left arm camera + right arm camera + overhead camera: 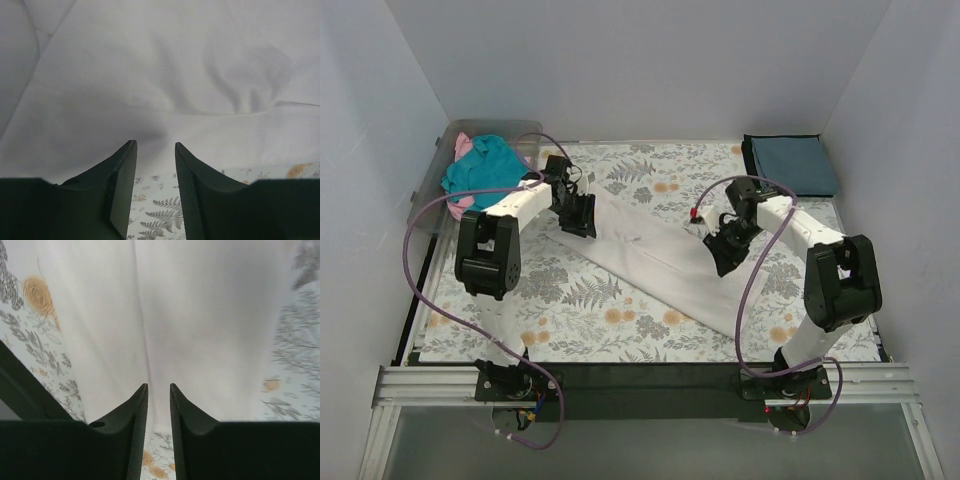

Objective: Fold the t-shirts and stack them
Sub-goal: Fold the tshirt

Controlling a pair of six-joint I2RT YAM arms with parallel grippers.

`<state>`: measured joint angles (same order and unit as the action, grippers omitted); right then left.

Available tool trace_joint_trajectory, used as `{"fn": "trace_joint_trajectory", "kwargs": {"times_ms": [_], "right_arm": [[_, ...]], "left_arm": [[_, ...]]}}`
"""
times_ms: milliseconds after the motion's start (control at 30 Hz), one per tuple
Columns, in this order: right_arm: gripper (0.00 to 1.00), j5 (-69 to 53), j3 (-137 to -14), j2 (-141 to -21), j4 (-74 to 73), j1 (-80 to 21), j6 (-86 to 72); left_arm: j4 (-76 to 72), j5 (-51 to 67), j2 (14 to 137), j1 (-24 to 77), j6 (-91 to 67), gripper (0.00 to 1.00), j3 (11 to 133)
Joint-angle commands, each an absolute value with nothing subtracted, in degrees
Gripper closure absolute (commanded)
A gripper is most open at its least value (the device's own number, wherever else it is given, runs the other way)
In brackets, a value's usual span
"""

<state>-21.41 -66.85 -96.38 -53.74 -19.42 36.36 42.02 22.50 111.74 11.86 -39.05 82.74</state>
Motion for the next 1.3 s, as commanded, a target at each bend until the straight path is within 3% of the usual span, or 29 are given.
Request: {"fn": "trace_joint_trajectory", "kwargs": {"times_ms": [0, 233, 300, 433, 500, 567, 633, 733, 1100, 1267], "right_arm": [[0.69, -23.83, -73.56, -95.79, -55.02, -17.05, 35.86], [0.69, -19.51, -72.07, -96.33, -54.93, -16.7, 37.0], [0.7, -18.99, -71.28, -95.98, -54.76, -16.79, 37.96], [0.7, -16.88, -70.4, -96.24, -53.44, -18.54, 39.72], [0.7, -16.61, -71.45, -97.29, -52.48, -19.42, 39.73], [0.71, -16.79, -72.15, -99.04, -51.68, -20.39, 39.03], [0.72, -16.7, -72.42, -100.36, -50.1, -22.06, 38.76], [0.73, -15.91, -72.24, -103.35, -47.38, -24.25, 37.62], [0.77, -22.84, -66.01, -107.84, -43.51, -33.83, 33.76], [0.77, -29.26, -65.83, -104.78, -41.58, -45.42, 32.0]], "left_arm": [[41.22, 15.32, 115.04, 12.3, -38.85, 0.66, 86.04], [42.36, 10.73, 127.32, 13.71, -36.57, 0.67, 96.49], [42.54, 9.5, 132.07, 14.58, -33.94, 0.7, 104.47], [46.04, 9.31, 150.14, 14.5, -30.42, 0.72, 132.91], [47.46, 11.94, 153.53, 14.5, -30.32, 0.68, 147.75], [39.18, 14.92, 148.65, 14.5, -31.2, 0.61, 144.09], [30.45, 15.29, 137.24, 14.5, -33.74, 0.54, 127.68], [21.63, 17.22, 127.13, 14.5, -36.72, 0.44, 116.49], [24.78, 22.85, 111.54, 14.41, -43.85, 0.47, 96.52], [28.12, 26.53, 111.44, 14.5, -46.4, 0.52, 92.29]]}}
